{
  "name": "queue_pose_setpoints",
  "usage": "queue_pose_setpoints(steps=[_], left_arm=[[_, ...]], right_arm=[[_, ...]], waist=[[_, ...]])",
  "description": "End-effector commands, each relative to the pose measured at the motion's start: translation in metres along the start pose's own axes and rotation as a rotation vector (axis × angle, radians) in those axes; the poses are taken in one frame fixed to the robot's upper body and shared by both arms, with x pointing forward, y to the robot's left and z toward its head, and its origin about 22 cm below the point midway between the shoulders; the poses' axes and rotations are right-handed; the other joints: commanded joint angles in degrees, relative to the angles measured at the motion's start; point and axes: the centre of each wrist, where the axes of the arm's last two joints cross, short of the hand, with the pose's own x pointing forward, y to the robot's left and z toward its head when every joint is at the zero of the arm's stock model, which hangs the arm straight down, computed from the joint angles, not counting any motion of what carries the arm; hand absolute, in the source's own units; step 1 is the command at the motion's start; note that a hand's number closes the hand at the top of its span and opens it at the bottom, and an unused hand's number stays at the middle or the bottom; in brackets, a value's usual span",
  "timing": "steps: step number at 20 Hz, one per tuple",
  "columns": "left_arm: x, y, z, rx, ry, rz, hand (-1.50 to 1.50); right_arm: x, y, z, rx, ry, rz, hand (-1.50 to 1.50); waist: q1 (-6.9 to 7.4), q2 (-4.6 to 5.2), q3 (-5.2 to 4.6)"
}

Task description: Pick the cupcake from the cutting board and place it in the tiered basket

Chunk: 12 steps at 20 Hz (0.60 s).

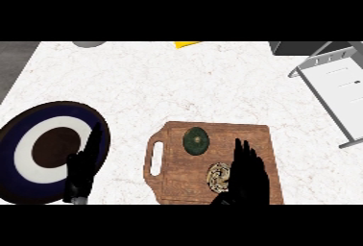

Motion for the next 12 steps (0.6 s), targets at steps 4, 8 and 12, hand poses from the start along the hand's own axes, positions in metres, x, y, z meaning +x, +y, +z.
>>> queue_pose_setpoints(steps=[4,8,12], left_arm=[[-0.003,-0.009,0.001,0.000,0.017,0.016,0.00],[-0.005,0.007,0.010,0.003,0.011,0.006,0.00],[0.002,-0.010,0.006,-0.018,-0.001,0.013,0.00]], right_arm=[[0.005,0.006,-0.001,0.077,0.231,0.005,-1.50],[0.005,0.014,-0.016,0.109,0.260,0.022,-1.50],[0.002,0.013,-0.016,0.116,0.261,0.003,-1.50]], waist=[[-0.44,-0.02,-0.09],[0.12,-0.02,-0.03],[-0.35,-0.04,-0.02]])
